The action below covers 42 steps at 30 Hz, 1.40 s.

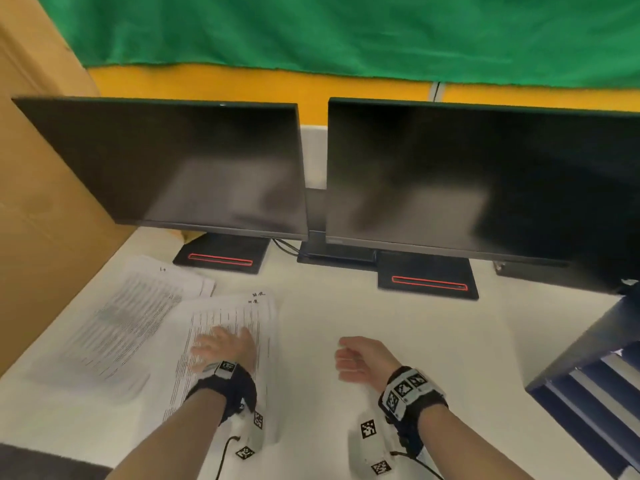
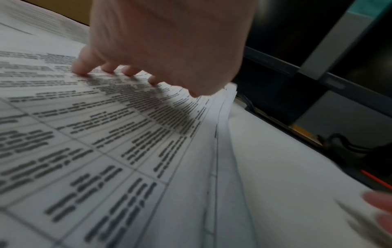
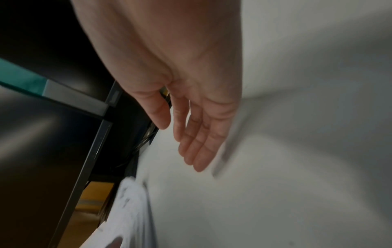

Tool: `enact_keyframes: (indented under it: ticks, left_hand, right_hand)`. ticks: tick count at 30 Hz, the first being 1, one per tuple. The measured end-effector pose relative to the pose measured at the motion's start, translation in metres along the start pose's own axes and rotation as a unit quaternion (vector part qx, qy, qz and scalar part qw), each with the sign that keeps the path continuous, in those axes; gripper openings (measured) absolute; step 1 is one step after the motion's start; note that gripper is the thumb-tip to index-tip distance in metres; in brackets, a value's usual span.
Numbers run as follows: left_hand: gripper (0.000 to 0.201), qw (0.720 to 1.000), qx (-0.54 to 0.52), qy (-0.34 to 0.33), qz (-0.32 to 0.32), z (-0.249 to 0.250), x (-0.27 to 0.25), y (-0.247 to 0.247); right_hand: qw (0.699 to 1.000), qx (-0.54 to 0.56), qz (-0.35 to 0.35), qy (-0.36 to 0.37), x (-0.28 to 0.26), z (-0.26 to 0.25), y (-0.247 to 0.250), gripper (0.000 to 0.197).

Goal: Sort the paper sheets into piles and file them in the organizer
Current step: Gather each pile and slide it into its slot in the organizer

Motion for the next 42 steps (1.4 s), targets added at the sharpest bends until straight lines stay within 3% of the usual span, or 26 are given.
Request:
enact_keyframes:
  ticks: [4,6,9,12,16,19,22,24,27,30,33,35,37,39,40,42]
  left_hand:
    - [0.064,0.988,0.105,-0.089,-0.070,0.045,0.023,-0.072]
    - [0.057,0.981,0.121,-0.132,-0.079,0.067,-0.024,-0.048]
    - [0.046,0.970,0.052,-0.205,-0.117,0.104,-0.083,-0.018]
    - [0.045,0.968,-0.033,-0.202,-0.146,0.126,-0.092,-0.011]
    - [0.038,0.991,-0.026,-0.113,-0.069,0.107,-0.065,-0.001]
    - [0.038,0.997,-0.042,-0.047,-0.049,0.088,-0.061,-0.003]
    - [0.041,0.992,-0.107,-0.016,-0.064,0.087,-0.064,-0.004]
    - [0.044,0.981,-0.168,-0.001,-0.095,0.091,-0.064,-0.007]
    - [0.045,0.954,-0.261,0.000,-0.148,0.100,-0.065,-0.017]
    - [0.044,0.966,-0.208,-0.024,-0.151,0.099,-0.072,-0.020]
    - [0.038,0.987,-0.107,-0.063,-0.101,0.098,-0.072,-0.011]
    - [0.043,0.987,-0.115,-0.078,-0.085,0.103,-0.067,-0.005]
    - [0.055,0.957,-0.246,-0.094,-0.126,0.114,-0.068,0.000]
    - [0.058,0.881,-0.408,-0.120,-0.209,0.134,-0.081,0.007]
    - [0.056,0.851,-0.448,-0.138,-0.237,0.145,-0.090,0.014]
    - [0.045,0.823,-0.473,-0.206,-0.238,0.167,-0.108,0.038]
  right_hand:
    - [0.999,-0.030,0.032,0.005,0.008,-0.006,-0.010,0.014]
    - [0.997,-0.039,0.070,0.004,0.009,-0.011,-0.007,0.007]
    - [0.988,-0.090,0.123,0.006,0.009,-0.019,0.008,0.021]
    - [0.975,-0.148,0.164,0.019,0.011,-0.024,0.029,0.032]
    - [0.957,-0.166,0.236,0.032,0.011,-0.031,0.066,0.030]
    - [0.961,-0.155,0.229,0.008,0.012,-0.024,0.071,0.025]
    - [0.963,-0.135,0.231,-0.026,0.011,-0.019,0.067,0.008]
    - [0.964,-0.154,0.213,-0.036,0.008,-0.021,0.058,0.023]
    - [0.962,-0.170,0.209,-0.048,0.005,-0.021,0.057,0.055]
    - [0.957,-0.222,0.186,-0.028,0.001,-0.024,0.057,0.046]
    - [0.979,-0.143,0.138,0.046,-0.011,-0.038,0.055,0.036]
    - [0.984,-0.099,0.122,0.088,-0.027,-0.053,0.056,0.033]
    - [0.985,-0.040,0.107,0.131,-0.041,-0.069,0.061,0.031]
    - [0.981,0.023,0.097,0.165,-0.052,-0.085,0.065,0.029]
    - [0.977,0.040,0.100,0.184,-0.058,-0.093,0.067,0.029]
    - [0.964,0.051,0.115,0.234,-0.071,-0.113,0.068,0.029]
Point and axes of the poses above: each hand's wrist, its own x-axis towards the middle knuckle, its own y-axis out of the back of the hand, z = x × y, the point moved 9 cm from there along x, towards the middle knuckle, and after that the axes turned 4 degrees about y, right-handed, at the moved point
